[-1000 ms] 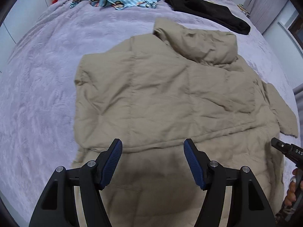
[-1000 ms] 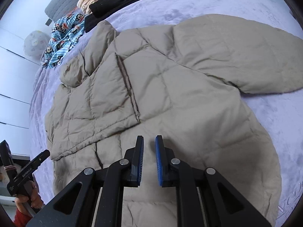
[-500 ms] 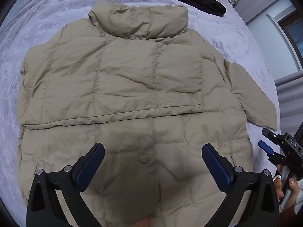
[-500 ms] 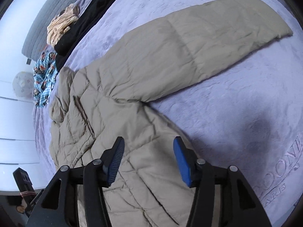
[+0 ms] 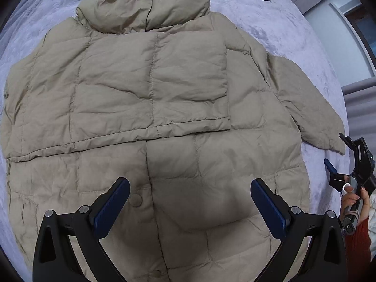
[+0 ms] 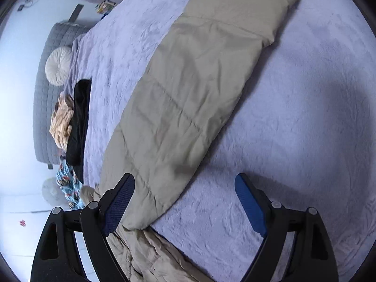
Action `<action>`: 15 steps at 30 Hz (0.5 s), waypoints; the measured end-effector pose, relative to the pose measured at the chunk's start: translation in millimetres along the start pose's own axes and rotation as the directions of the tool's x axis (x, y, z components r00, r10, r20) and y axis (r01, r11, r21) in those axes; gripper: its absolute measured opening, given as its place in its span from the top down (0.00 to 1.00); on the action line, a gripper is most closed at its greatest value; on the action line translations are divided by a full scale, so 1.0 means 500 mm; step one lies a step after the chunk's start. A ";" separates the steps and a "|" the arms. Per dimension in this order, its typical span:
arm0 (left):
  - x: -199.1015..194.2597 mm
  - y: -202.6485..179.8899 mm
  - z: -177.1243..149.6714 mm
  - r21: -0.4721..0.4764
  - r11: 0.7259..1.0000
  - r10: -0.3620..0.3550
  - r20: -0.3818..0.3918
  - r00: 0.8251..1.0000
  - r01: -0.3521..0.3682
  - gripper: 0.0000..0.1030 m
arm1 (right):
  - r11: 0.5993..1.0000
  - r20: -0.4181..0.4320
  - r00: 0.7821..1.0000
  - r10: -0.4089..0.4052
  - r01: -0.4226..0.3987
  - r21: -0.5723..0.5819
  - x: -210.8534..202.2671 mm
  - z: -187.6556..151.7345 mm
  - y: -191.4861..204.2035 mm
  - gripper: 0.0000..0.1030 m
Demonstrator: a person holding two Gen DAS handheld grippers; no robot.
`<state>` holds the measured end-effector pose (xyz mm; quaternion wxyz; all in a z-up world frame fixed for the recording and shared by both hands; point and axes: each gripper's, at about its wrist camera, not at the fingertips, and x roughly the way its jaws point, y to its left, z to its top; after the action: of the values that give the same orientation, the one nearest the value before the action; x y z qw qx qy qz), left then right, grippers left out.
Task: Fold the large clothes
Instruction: 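Grasp the sleeve cuff with the right gripper and fold it across the back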
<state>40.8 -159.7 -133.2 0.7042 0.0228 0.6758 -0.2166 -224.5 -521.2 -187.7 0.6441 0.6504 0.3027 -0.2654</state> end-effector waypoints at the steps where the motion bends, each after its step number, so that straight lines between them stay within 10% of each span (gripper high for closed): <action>1: 0.000 -0.002 0.001 -0.002 1.000 -0.004 0.000 1.000 0.004 0.00 | 0.999 0.004 1.000 0.020 -0.020 0.026 0.002 0.012 -0.007 0.14; 9: -0.006 -0.010 0.010 -0.031 1.000 -0.006 0.013 1.000 0.007 0.00 | 0.916 0.079 0.960 0.267 -0.279 0.289 0.057 0.088 -0.049 0.13; 15: -0.015 -0.021 0.017 -0.030 0.999 -0.020 0.029 0.999 0.021 0.00 | 0.925 0.055 0.963 0.264 -0.268 0.269 0.077 0.110 -0.026 0.15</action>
<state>45.6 -170.0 -122.6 0.7116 0.0021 0.6692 -0.2138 -205.6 -574.3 -226.7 0.5804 0.7660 0.1664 -0.2206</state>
